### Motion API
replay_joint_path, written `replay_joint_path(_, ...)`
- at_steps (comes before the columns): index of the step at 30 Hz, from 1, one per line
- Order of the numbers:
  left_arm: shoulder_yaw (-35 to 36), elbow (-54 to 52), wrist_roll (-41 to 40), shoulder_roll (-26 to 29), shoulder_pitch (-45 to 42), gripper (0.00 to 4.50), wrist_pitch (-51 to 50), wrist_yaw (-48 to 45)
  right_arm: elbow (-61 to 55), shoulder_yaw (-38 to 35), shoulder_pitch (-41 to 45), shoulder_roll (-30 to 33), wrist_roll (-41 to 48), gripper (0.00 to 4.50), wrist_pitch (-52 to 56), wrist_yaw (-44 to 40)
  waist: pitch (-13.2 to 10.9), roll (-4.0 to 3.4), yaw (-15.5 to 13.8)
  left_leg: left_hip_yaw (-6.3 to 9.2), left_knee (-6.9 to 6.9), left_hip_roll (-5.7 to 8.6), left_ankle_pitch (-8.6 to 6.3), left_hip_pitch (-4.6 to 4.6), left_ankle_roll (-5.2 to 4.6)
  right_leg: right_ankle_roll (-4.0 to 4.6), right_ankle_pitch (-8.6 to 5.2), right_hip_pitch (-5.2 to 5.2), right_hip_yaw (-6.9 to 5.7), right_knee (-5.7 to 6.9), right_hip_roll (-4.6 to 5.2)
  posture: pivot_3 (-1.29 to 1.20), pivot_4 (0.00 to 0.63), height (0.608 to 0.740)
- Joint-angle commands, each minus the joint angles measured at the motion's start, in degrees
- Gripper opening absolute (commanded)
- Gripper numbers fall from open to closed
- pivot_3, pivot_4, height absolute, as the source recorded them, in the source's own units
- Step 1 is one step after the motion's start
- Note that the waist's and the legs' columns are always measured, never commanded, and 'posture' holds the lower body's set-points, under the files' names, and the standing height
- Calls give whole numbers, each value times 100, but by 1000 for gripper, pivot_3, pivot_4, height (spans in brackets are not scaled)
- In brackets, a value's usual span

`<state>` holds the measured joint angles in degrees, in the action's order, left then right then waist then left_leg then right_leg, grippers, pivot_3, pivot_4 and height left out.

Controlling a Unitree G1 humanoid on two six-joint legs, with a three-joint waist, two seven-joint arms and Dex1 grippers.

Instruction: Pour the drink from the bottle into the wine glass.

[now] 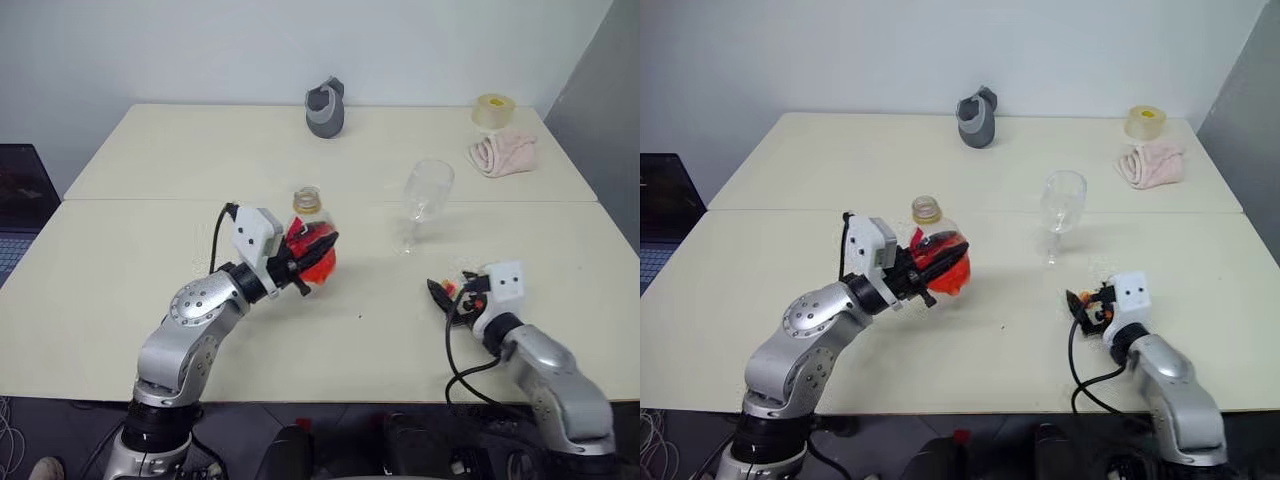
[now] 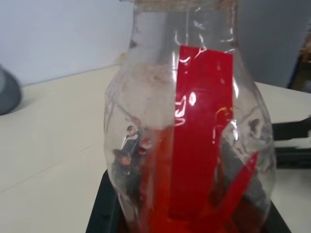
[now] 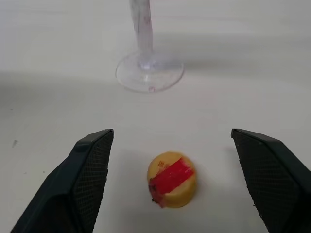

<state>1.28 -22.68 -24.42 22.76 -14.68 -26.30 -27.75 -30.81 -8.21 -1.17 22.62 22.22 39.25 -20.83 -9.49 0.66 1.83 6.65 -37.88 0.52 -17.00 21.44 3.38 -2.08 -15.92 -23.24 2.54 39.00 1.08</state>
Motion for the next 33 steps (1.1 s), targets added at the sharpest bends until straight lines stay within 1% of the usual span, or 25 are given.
replay_joint_path(1,392,129,232,-90,3,1263,173,470,-727,-2,-6,233,1144,4194,284,-919,0,1,7,-1,0,0,0,-2,0,0,0,2,-1,0,-3,0,150,740)
replay_joint_path(3,548,548,544,-119,-60,1263,472,757,-780,408,234,508,1221,4194,-81,-1667,0,0,5,3,1,1,-1,-2,-1,0,0,3,-4,-1,-5,0,150,740)
replay_joint_path(5,735,1042,780,-137,-289,1263,738,1045,-666,775,656,551,1194,4194,-281,-1981,-3,6,7,-3,-2,5,-1,-5,-1,0,0,5,-1,-1,-3,0,150,740)
replay_joint_path(7,874,1541,942,-116,-553,1263,1005,1213,-362,1038,1094,360,1099,4194,-358,-1937,-4,8,2,-3,-4,16,0,-9,-1,0,0,6,-3,0,-6,0,150,740)
replay_joint_path(10,1073,2414,1082,-105,-954,1263,1460,1373,371,1375,1656,-121,897,4194,-535,-1796,4,22,-4,12,-4,16,0,-5,0,1,1,7,-17,0,-8,0,150,740)
replay_joint_path(14,1154,3452,1257,-176,-1383,1263,2158,1464,1030,1690,2072,-478,598,4194,-956,-1871,4,22,-17,18,-5,19,12,9,21,2,1,-2,-18,-6,14,0,150,740)
replay_joint_path(20,1293,4883,1416,-263,-1829,1263,3147,1692,1362,1905,2345,-654,458,4194,-1255,-2058,5,24,-15,27,-15,19,13,24,24,-3,4,-10,-22,-5,23,0,150,740)
replay_joint_path(24,1249,5766,1512,-254,-1951,1263,3783,1554,1445,1961,2332,-682,359,4194,-1363,-2085,6,26,-9,34,-12,45,13,23,23,-3,4,-12,-27,-2,20,0,150,740)
replay_joint_path(26,1251,6080,1545,-234,-2008,1840,4028,1527,1436,1939,2325,-691,367,4222,-1347,-2065,7,26,-7,36,-12,47,13,25,23,-3,4,-16,-24,-1,21,0,150,740)
replay_joint_path(27,1271,6169,1529,-222,-2032,2015,4109,1519,1426,1936,2321,-682,359,4222,-1345,-2059,7,26,-8,40,-12,47,13,24,23,-2,4,-16,-24,-1,23,0,150,740)
replay_joint_path(29,1312,6274,1479,-207,-2068,2666,4202,1506,1412,1924,2317,-665,351,4222,-1340,-2049,7,26,-5,44,-11,49,13,24,23,-3,4,-16,-26,1,24,0,150,740)
replay_joint_path(31,1323,6297,1458,-188,-2063,3340,4231,1482,1419,1897,2325,-650,345,4222,-1342,-2036,7,26,-3,48,-11,51,13,23,22,-3,4,-16,-24,2,24,0,150,740)
replay_joint_path(33,1334,6154,1438,-183,-1958,3887,4168,1462,1447,1890,2326,-625,319,4222,-1374,-2046,7,26,0,53,-11,52,13,24,22,-3,4,-16,-24,2,24,0,150,740)
